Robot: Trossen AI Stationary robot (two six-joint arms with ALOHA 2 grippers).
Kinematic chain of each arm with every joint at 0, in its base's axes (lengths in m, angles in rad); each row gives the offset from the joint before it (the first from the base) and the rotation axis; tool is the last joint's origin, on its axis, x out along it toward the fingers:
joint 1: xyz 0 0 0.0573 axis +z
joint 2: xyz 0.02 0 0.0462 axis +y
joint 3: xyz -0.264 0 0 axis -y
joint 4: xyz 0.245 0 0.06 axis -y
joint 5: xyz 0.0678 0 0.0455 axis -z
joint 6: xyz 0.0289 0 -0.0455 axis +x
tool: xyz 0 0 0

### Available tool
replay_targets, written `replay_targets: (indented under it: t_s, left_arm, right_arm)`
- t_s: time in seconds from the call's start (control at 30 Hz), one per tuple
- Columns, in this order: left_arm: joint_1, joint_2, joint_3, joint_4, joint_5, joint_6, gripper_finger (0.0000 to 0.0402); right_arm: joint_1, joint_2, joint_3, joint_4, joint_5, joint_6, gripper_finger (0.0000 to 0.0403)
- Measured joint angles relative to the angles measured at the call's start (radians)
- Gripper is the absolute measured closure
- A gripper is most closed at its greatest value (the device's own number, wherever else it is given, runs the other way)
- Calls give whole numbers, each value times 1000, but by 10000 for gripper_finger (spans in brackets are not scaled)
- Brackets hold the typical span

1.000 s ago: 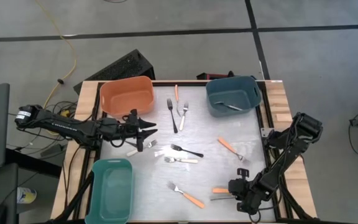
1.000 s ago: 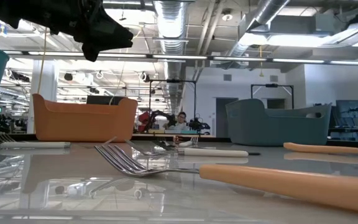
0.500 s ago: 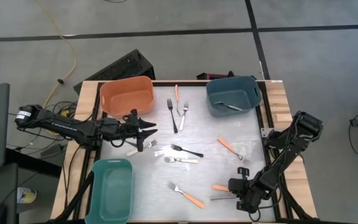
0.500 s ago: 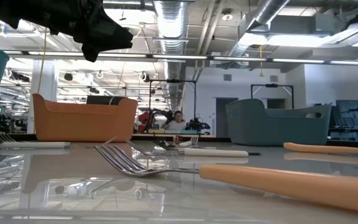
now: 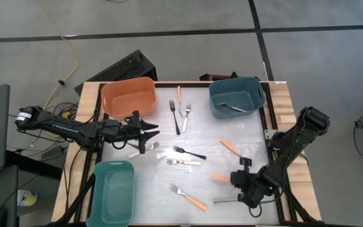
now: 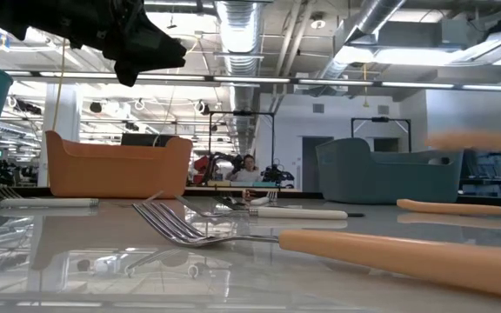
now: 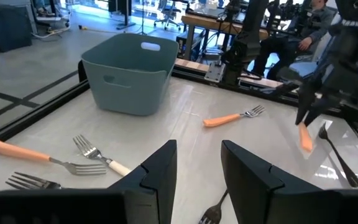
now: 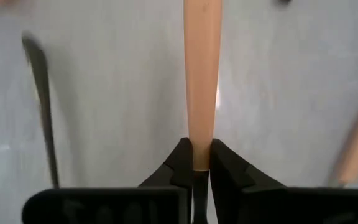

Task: Sort silverware by color (type)
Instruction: Put the orange fork into the orange bin

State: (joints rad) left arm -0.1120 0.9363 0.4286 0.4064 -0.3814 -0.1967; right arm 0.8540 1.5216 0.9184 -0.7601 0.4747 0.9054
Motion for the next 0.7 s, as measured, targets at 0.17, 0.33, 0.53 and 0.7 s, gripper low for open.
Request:
replay_targets:
  t_s: [0.17,0.33,0.53,0.7]
  left_arm:
    - [0,0,0,-38,0,-2,291]
    - [0,0,0,-61,0,-19,291]
    - [1,0,0,-51,-8,26,291]
    - [1,0,0,-57,-18,35,291]
  right_arm:
    - [-88,-61,0,9,78,-125,350]
    - [-201,-101,1,53,107,-282,350]
    - [-346,-125,1,188,106,-553,350]
    - [-471,-129,1,370,91,-806,350]
